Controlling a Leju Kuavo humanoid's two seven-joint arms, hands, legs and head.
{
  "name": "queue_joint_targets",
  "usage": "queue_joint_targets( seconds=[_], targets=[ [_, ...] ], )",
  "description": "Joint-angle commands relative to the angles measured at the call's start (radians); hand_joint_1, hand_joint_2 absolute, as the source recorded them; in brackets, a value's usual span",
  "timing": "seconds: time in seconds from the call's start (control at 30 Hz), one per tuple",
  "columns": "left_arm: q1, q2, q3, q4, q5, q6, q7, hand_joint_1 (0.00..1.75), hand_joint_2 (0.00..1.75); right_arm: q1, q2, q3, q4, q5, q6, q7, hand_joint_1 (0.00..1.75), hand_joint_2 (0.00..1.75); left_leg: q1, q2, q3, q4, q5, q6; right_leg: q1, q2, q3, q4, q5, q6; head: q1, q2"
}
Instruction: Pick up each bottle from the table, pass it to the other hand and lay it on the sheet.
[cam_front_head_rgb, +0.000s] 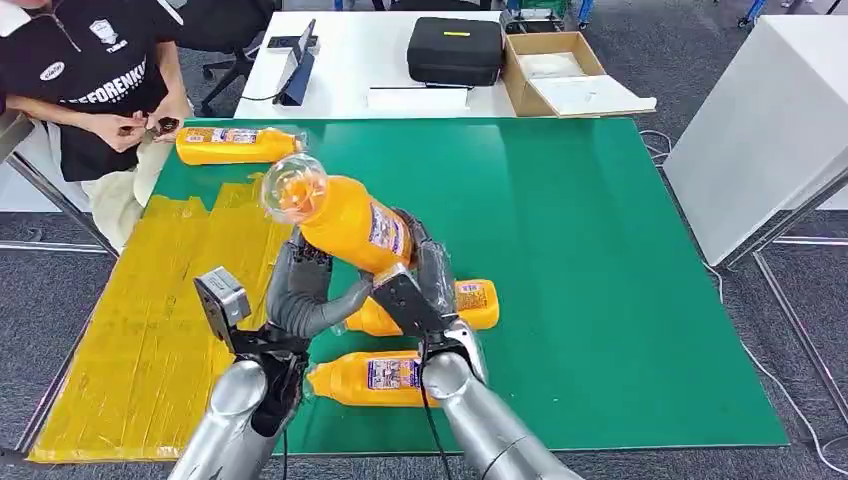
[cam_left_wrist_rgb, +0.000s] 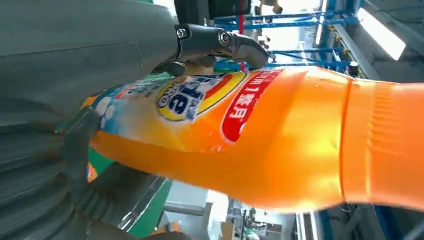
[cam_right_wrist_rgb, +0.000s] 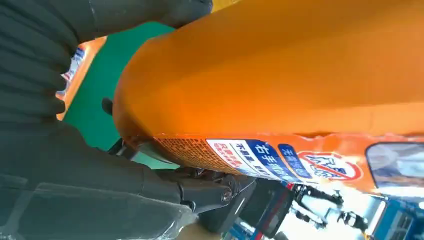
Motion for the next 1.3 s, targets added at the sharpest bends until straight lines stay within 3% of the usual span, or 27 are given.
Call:
queue_joint_targets(
  seconds=[0.03, 0.2, 0.43, 0.63, 1.03, 1.07, 1.1, 1.13, 1.3],
  targets=[
    [-0.026, -0.003, 0.003, 0.072, -0.001, 0.001, 0.008, 0.00, 1.75, -0.031, 0.000, 0.078, 0.091, 0.013, 0.006, 0.003, 1.75, 1.75, 0.002, 0.000, 0.004, 0.000, -0.001, -0.005, 0.002, -0.001, 0.005, -0.001, -0.001, -0.003, 0.000, 0.000],
    [-0.016, -0.008, 0.016, 0.085, 0.001, 0.008, 0.010, 0.00, 1.75, -0.012, 0.000, 0.150, 0.102, 0.081, 0.006, 0.014, 1.75, 1.75, 0.002, 0.000, 0.005, -0.001, -0.001, -0.005, 0.002, -0.001, 0.006, -0.002, -0.001, -0.003, 0.000, 0.000],
    [-0.017, -0.008, 0.016, 0.087, 0.001, 0.008, 0.010, 0.00, 1.75, -0.008, 0.000, 0.155, 0.100, 0.081, 0.002, 0.016, 1.75, 1.75, 0.001, 0.000, 0.003, -0.001, -0.001, -0.004, 0.001, -0.001, 0.004, -0.001, -0.001, -0.002, 0.000, 0.000],
    [-0.026, -0.002, 0.016, 0.109, 0.010, 0.016, 0.015, 0.00, 1.75, 0.001, 0.000, 0.290, 0.116, 0.101, 0.051, 0.050, 1.75, 1.75, 0.002, -0.001, 0.005, 0.000, -0.002, -0.006, 0.002, -0.002, 0.006, -0.002, -0.001, -0.003, 0.000, 0.000],
    [-0.002, -0.014, 0.042, 0.077, 0.082, 0.040, -0.019, 0.05, 1.75, -0.007, 0.000, 0.379, 0.127, 0.020, 0.072, 0.064, 1.75, 1.75, 0.001, -0.001, 0.001, 0.000, 0.000, -0.003, 0.001, -0.002, 0.002, -0.001, -0.001, -0.002, 0.000, 0.000],
    [0.000, -0.015, 0.043, 0.076, 0.085, 0.040, -0.019, 0.72, 1.75, -0.010, 0.000, 0.380, 0.129, 0.018, 0.073, 0.063, 1.75, 1.75, 0.002, -0.002, 0.003, 0.000, -0.001, -0.004, 0.002, -0.003, 0.004, -0.001, -0.001, -0.003, 0.000, 0.000],
    [0.001, -0.016, 0.045, 0.074, 0.100, 0.037, -0.025, 1.62, 1.75, -0.015, 0.000, 0.391, 0.135, 0.000, 0.067, 0.063, 1.75, 1.75, 0.002, -0.002, 0.004, 0.000, -0.001, -0.005, 0.002, -0.003, 0.005, -0.001, -0.002, -0.003, 0.000, 0.000],
    [0.000, -0.017, 0.045, 0.071, 0.104, 0.036, -0.026, 1.75, 1.75, -0.018, 0.000, 0.400, 0.137, -0.010, 0.064, 0.064, 1.75, 1.75, 0.002, -0.002, 0.002, 0.000, -0.001, -0.004, 0.002, -0.003, 0.003, -0.001, -0.001, -0.002, 0.000, 0.000],
    [-0.003, -0.018, 0.046, 0.070, 0.107, 0.035, -0.026, 1.75, 1.75, -0.017, 0.000, 0.400, 0.138, -0.015, 0.059, 0.064, 1.75, 1.75, 0.003, -0.002, 0.004, 0.000, -0.002, -0.005, 0.003, -0.004, 0.005, -0.001, -0.002, -0.003, 0.000, 0.000]
  ],
)
